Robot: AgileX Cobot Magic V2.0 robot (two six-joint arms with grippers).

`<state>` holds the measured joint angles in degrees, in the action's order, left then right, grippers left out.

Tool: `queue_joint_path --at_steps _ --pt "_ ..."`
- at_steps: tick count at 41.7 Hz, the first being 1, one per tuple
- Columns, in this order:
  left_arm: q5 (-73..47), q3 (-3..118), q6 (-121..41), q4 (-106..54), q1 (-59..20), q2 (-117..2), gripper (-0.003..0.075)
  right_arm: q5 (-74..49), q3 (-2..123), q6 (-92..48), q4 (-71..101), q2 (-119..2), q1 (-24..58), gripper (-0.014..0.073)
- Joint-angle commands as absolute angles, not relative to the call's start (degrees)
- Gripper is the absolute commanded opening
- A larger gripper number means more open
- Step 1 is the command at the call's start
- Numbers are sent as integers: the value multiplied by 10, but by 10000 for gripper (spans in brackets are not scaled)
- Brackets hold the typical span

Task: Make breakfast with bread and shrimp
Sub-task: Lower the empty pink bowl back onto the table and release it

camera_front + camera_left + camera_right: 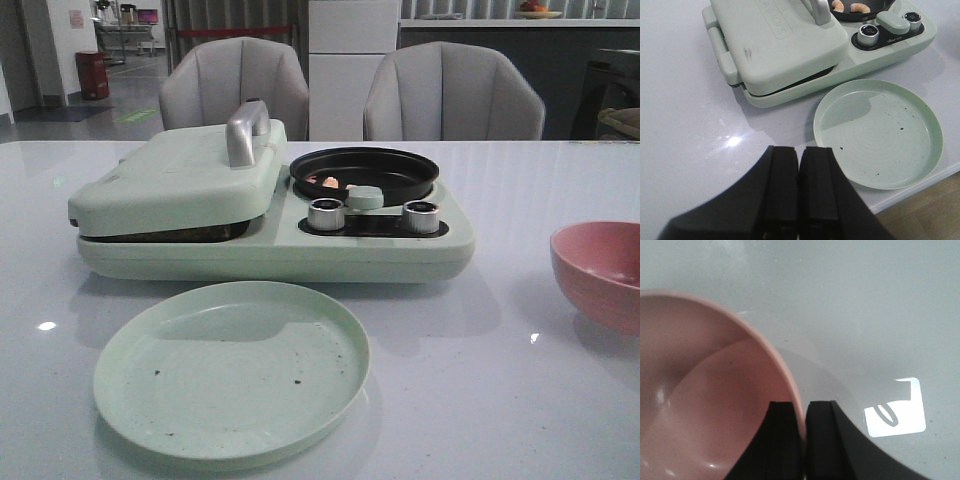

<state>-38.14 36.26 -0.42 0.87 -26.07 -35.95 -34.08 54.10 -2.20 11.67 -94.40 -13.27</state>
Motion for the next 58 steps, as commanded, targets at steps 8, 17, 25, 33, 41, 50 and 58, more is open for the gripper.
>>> queue_joint_path --at_steps 8,17,25,33,41,50,58 --pt "-339 379 0 4 -264 -360 102 -322 554 -35 99 -928 -136 389" --pt "-339 379 0 4 -264 -360 102 -321 554 -49 98 -845 -132 394" --pt "-339 372 0 4 -264 -360 102 -341 540 -82 94 -713 -74 394" --pt "-339 370 0 4 -264 -360 102 -399 513 -82 78 -579 20 394" --pt "-339 370 0 4 -264 -360 102 -477 468 -81 72 -452 46 392" --pt "-339 370 0 0 -264 -360 102 -560 428 -39 30 -322 46 393" --pt "-339 370 0 0 -264 -360 102 -567 403 -36 30 -256 46 390"
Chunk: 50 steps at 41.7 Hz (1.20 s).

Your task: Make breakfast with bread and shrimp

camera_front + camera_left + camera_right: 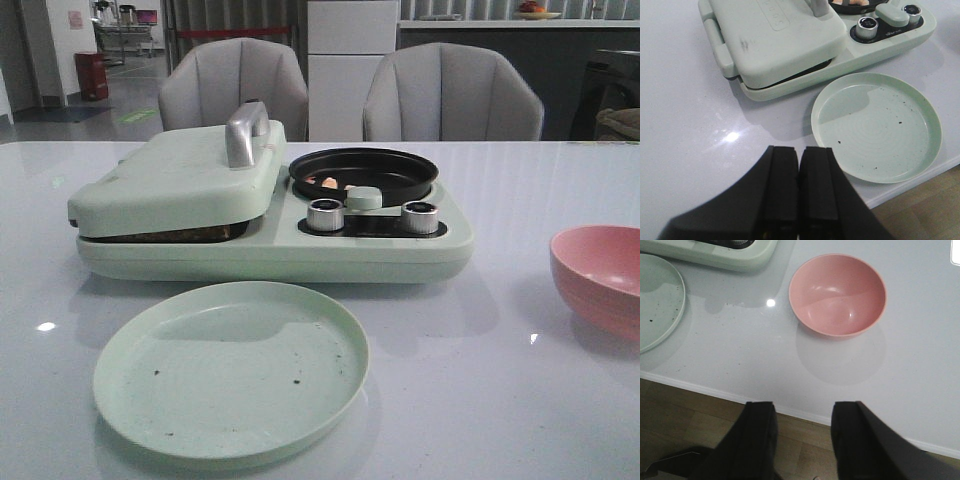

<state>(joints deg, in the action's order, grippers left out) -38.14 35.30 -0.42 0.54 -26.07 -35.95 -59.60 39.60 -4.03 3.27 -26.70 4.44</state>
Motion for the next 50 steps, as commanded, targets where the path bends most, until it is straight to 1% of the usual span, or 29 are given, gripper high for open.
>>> queue_joint_path --at_steps 1,3,9,12,14,22,50 --pt "-339 370 0 0 -264 -360 102 -565 398 -29 30 -246 46 370" --pt "-339 370 0 0 -264 -360 102 -565 394 -23 30 -241 46 328" --pt "-339 370 0 0 -264 -360 102 -563 387 -20 30 -237 46 120" --pt "-339 370 0 0 -264 -360 102 -558 387 -20 30 -237 46 38" --pt "-339 370 0 0 -264 -360 102 -554 387 -20 31 -237 46 52" --pt "-338 370 42 11 -264 -360 102 -540 387 -20 31 -237 46 52" --pt "-340 370 41 10 -264 -360 102 -540 387 -20 31 -237 46 52"
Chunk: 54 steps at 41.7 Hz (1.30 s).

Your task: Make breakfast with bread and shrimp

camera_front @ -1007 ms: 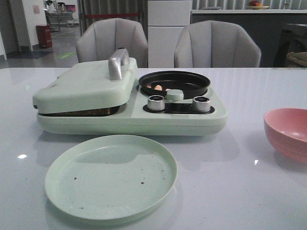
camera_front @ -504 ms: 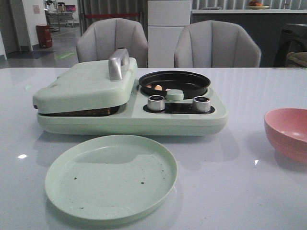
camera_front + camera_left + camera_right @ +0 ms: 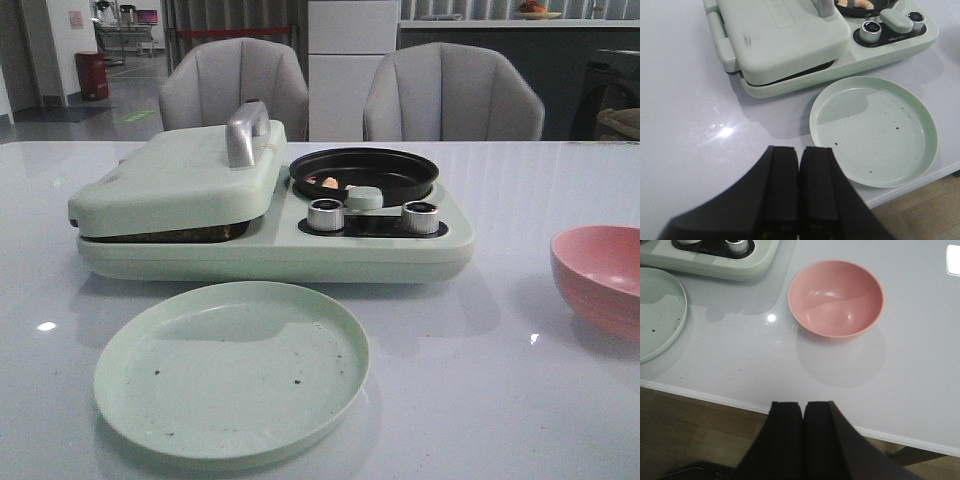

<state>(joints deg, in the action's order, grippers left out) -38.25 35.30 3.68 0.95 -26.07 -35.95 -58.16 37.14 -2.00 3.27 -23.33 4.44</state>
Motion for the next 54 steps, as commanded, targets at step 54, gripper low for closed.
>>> queue_joint_path --at_steps 54 --pt "-21 -5 32 0 3 16 102 -541 387 -20 32 -237 46 52"
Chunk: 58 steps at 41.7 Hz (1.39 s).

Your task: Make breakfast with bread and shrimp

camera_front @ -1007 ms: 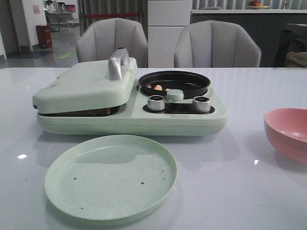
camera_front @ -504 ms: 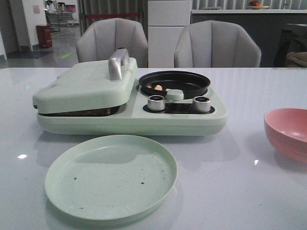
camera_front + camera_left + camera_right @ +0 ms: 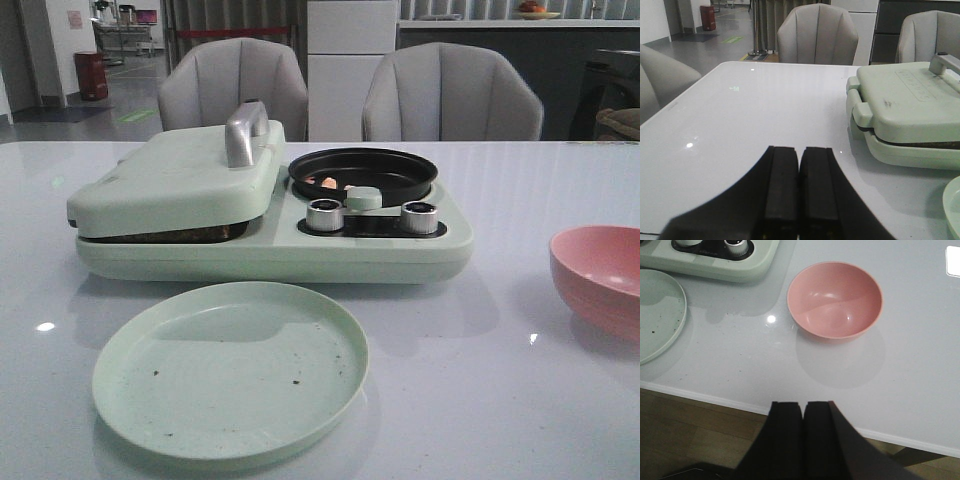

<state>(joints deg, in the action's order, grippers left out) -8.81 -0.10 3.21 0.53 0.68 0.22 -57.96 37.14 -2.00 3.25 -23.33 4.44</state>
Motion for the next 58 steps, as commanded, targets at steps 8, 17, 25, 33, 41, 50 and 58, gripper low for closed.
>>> queue_joint_path --at_steps 8,17,25,33,41,50,58 --pt "35 -5 32 0 3 16 102 -541 387 -20 32 -237 46 52" --pt "35 -5 32 0 3 16 102 -541 387 -20 32 -237 46 52" --pt "35 -5 32 0 3 15 102 -541 387 -20 32 -237 46 52" --pt "35 -5 32 0 3 15 102 -541 387 -20 32 -237 46 52" --pt "35 -5 32 0 3 15 102 -541 387 -20 32 -237 46 52" --pt "35 -5 32 0 3 15 102 -535 377 -20 31 -222 43 52" --pt "35 -5 32 0 3 15 102 -405 285 -20 22 -158 -8 52"
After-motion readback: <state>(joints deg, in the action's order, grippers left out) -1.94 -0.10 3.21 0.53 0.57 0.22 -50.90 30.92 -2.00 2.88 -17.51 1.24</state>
